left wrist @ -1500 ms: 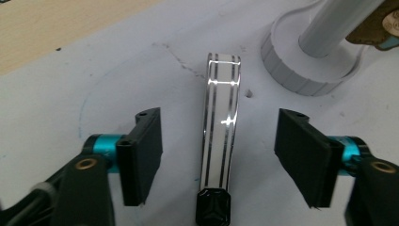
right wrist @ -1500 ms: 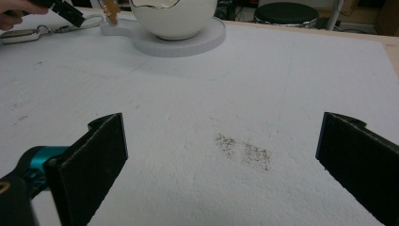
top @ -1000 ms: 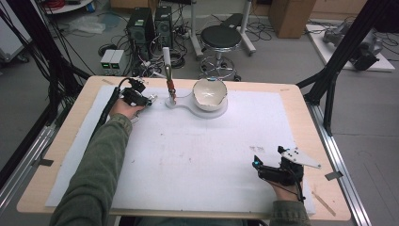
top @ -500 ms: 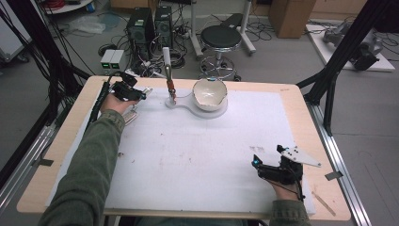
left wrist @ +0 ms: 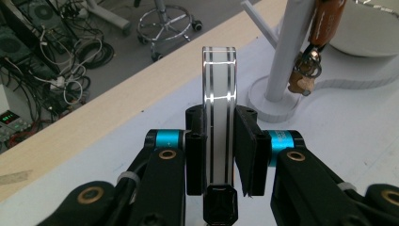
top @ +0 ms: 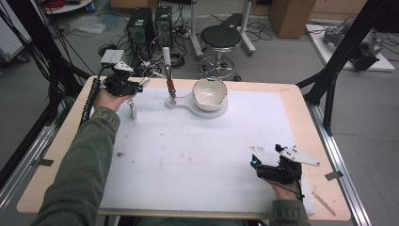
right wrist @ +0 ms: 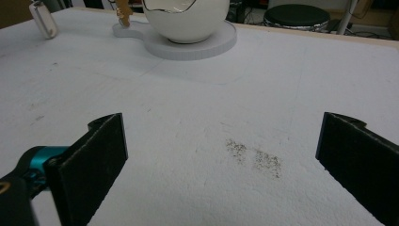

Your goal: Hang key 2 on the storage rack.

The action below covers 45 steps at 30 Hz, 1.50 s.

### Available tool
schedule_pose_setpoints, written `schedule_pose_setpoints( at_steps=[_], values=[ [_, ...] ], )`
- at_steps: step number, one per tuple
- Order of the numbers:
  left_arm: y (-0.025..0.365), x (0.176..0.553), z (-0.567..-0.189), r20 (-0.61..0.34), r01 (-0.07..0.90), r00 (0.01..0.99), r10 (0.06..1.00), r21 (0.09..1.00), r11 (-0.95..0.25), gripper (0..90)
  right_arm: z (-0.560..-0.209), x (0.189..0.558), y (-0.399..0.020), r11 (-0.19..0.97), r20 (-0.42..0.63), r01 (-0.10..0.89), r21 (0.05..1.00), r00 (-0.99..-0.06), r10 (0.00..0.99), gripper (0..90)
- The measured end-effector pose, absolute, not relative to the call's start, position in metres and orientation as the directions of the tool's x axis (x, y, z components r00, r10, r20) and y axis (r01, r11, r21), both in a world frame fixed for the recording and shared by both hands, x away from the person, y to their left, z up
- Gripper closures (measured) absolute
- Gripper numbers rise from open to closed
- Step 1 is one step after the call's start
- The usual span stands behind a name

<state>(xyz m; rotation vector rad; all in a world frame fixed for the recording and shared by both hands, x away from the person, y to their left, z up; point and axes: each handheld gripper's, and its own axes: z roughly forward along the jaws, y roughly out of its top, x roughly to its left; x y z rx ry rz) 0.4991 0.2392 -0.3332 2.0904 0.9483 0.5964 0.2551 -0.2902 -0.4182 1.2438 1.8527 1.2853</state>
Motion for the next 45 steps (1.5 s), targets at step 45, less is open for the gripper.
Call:
schedule_pose_setpoints(
  at_steps=[45],
  values=[
    [0.227,0.503,-0.27,0.066,0.339,0.534,0.843,0.896,-0.285,75.1,-0.418,0.256,-0.289,0.107,0.066,0.37,0.923,-0.425,0.903,1.4]
  ],
)
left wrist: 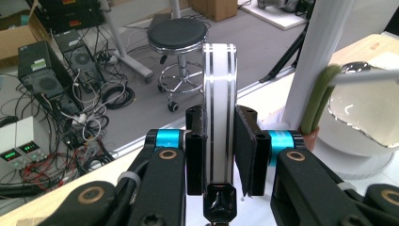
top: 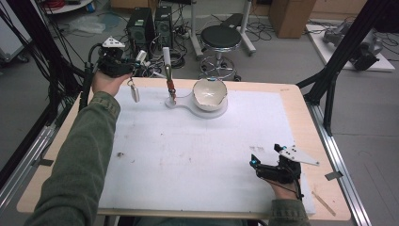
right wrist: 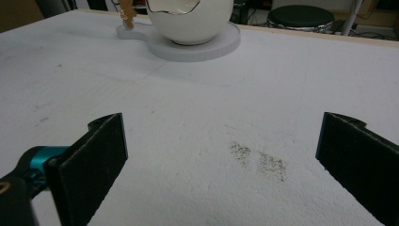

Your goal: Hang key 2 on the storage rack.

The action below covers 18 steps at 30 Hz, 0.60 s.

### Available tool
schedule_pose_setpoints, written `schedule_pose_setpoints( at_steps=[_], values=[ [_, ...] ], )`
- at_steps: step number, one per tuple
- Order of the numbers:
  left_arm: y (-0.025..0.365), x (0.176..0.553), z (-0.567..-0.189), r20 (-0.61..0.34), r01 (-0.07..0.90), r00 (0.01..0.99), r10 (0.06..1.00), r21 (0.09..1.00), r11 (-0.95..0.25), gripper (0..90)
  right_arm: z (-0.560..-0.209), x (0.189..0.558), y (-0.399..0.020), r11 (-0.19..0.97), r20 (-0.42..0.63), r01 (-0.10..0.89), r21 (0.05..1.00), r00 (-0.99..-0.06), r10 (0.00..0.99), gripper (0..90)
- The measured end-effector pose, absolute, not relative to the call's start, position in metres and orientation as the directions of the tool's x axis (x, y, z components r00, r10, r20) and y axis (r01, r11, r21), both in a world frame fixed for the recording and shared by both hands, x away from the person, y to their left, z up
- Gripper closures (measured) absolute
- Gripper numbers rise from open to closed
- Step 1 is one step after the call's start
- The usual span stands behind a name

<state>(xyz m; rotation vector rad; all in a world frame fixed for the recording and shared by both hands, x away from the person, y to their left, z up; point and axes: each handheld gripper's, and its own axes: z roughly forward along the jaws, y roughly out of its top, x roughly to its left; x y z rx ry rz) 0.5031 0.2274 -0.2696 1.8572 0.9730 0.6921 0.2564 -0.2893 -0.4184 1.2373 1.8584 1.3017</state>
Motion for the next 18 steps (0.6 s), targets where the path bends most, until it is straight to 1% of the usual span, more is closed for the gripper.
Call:
schedule_pose_setpoints(
  at_steps=[8,18],
  values=[
    [0.212,0.519,-0.263,0.073,0.359,0.511,0.857,0.888,-0.29,75.1,-0.419,0.256,-0.29,0.099,0.07,0.37,0.924,-0.419,0.905,1.4],
    [0.199,0.535,-0.26,0.025,0.38,0.48,0.877,0.895,-0.234,75.1,-0.42,0.256,-0.29,0.103,0.067,0.369,0.924,-0.421,0.905,1.4]
  ],
)
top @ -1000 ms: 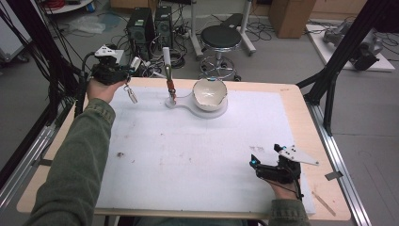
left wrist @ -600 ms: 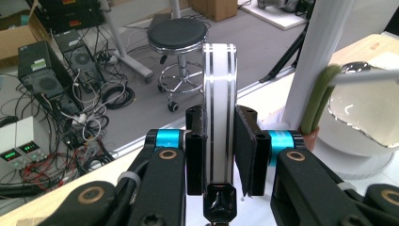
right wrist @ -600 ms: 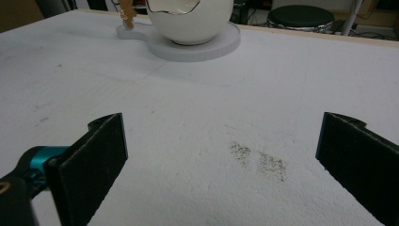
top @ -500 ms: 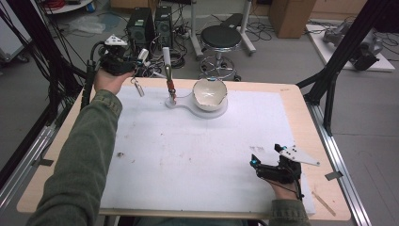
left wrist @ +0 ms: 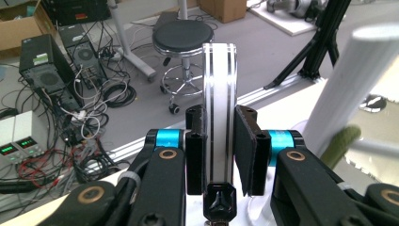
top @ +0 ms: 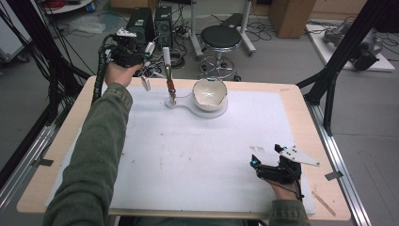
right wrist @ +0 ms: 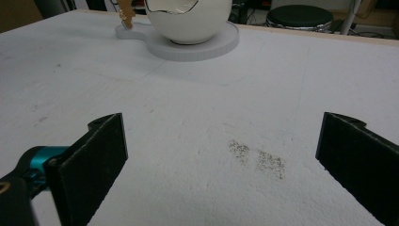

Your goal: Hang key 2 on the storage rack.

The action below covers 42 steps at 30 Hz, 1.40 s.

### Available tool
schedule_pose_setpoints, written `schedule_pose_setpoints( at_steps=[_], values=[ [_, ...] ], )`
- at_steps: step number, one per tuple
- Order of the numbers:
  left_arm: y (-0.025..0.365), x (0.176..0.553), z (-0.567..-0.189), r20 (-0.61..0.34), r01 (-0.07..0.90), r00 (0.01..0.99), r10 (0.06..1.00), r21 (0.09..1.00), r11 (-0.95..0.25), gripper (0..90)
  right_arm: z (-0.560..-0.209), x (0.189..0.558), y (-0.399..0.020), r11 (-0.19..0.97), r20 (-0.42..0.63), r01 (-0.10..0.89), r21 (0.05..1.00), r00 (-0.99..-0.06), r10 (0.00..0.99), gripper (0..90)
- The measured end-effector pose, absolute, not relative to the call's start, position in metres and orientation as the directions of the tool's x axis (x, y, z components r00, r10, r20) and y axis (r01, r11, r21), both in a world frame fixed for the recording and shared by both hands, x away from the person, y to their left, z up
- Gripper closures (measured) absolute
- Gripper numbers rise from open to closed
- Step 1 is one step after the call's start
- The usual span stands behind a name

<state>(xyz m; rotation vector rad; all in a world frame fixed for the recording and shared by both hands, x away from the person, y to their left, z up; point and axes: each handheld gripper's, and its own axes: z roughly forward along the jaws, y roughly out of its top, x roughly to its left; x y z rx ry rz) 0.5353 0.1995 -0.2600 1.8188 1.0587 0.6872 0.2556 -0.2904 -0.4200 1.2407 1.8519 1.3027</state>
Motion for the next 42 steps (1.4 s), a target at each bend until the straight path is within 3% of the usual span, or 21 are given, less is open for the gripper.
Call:
schedule_pose_setpoints(
  at_steps=[10,42],
  values=[
    [0.189,0.542,-0.263,-0.038,0.391,0.441,0.897,0.908,-0.153,75.1,-0.421,0.255,-0.292,0.099,0.072,0.372,0.923,-0.418,0.906,1.4],
    [0.161,0.541,-0.271,-0.062,0.393,0.438,0.897,0.911,-0.128,75.0,-0.422,0.256,-0.295,0.098,0.073,0.374,0.922,-0.417,0.906,1.4]
  ],
)
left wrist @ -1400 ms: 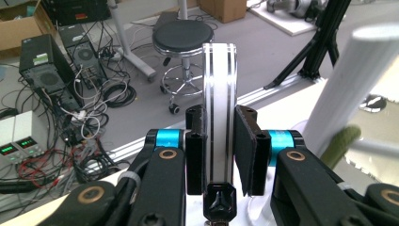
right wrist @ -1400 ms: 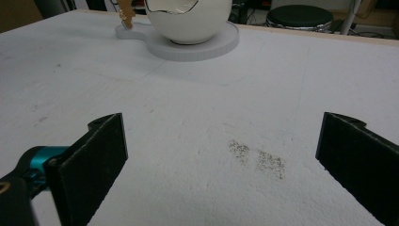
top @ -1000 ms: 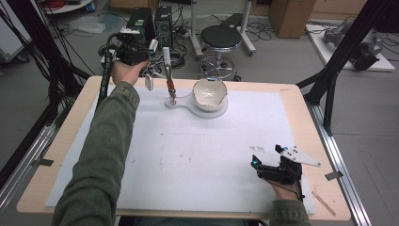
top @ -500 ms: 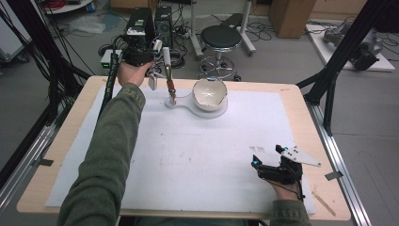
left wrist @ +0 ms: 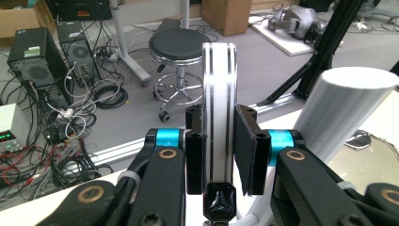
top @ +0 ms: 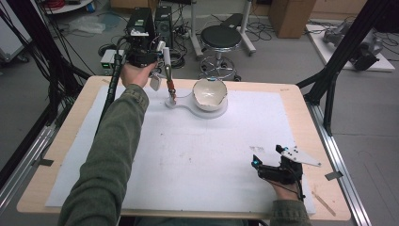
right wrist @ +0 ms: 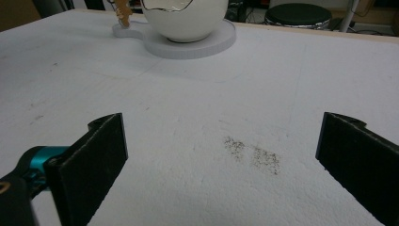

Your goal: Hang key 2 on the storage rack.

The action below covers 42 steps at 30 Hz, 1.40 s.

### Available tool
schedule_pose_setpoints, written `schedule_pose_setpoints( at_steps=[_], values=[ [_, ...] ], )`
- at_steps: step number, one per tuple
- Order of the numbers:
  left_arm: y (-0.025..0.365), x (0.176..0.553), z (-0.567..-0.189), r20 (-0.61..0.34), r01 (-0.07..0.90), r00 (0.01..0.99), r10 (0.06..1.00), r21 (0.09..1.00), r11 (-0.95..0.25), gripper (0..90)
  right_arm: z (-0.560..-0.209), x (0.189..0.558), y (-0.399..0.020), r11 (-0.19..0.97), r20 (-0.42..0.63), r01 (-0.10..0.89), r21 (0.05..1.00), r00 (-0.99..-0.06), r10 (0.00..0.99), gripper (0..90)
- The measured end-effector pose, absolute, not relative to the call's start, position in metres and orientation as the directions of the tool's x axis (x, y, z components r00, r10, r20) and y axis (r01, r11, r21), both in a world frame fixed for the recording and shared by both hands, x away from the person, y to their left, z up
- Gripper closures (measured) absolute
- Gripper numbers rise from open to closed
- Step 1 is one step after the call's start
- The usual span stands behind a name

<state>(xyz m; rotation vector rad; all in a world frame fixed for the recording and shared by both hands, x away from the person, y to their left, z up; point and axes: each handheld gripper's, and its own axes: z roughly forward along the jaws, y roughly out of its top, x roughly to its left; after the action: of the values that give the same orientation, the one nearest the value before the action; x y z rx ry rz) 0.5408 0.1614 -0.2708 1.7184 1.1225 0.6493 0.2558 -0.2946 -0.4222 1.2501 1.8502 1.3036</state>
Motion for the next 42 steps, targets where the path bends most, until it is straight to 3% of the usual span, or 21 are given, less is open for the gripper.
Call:
schedule_pose_setpoints(
  at_steps=[7,15,19,25,29,36,42],
  values=[
    [0.162,0.542,-0.274,-0.086,0.419,0.438,0.895,0.9,-0.119,75.1,-0.422,0.255,-0.295,0.097,0.074,0.376,0.922,-0.415,0.907,1.4],
    [0.171,0.541,-0.286,-0.192,0.464,0.454,0.87,0.885,-0.047,74.7,-0.422,0.255,-0.295,0.097,0.075,0.376,0.922,-0.416,0.907,1.4],
    [0.172,0.538,-0.283,-0.168,0.458,0.475,0.864,0.885,-0.079,73.6,-0.422,0.255,-0.295,0.096,0.073,0.375,0.922,-0.412,0.908,1.4],
    [0.175,0.536,-0.281,-0.197,0.487,0.494,0.847,0.869,-0.082,59.4,-0.421,0.255,-0.295,0.097,0.073,0.373,0.923,-0.416,0.906,1.4],
    [0.179,0.535,-0.28,-0.204,0.512,0.468,0.86,0.855,-0.076,41.9,-0.421,0.255,-0.295,0.097,0.074,0.374,0.922,-0.416,0.906,1.4],
    [0.186,0.53,-0.275,-0.212,0.514,0.472,0.855,0.855,-0.072,28.0,-0.421,0.255,-0.295,0.092,0.078,0.376,0.922,-0.414,0.907,1.4],
    [0.191,0.522,-0.279,-0.155,0.502,0.446,0.882,0.858,-0.103,15.5,-0.421,0.254,-0.295,0.093,0.077,0.374,0.923,-0.414,0.907,1.4]
  ],
)
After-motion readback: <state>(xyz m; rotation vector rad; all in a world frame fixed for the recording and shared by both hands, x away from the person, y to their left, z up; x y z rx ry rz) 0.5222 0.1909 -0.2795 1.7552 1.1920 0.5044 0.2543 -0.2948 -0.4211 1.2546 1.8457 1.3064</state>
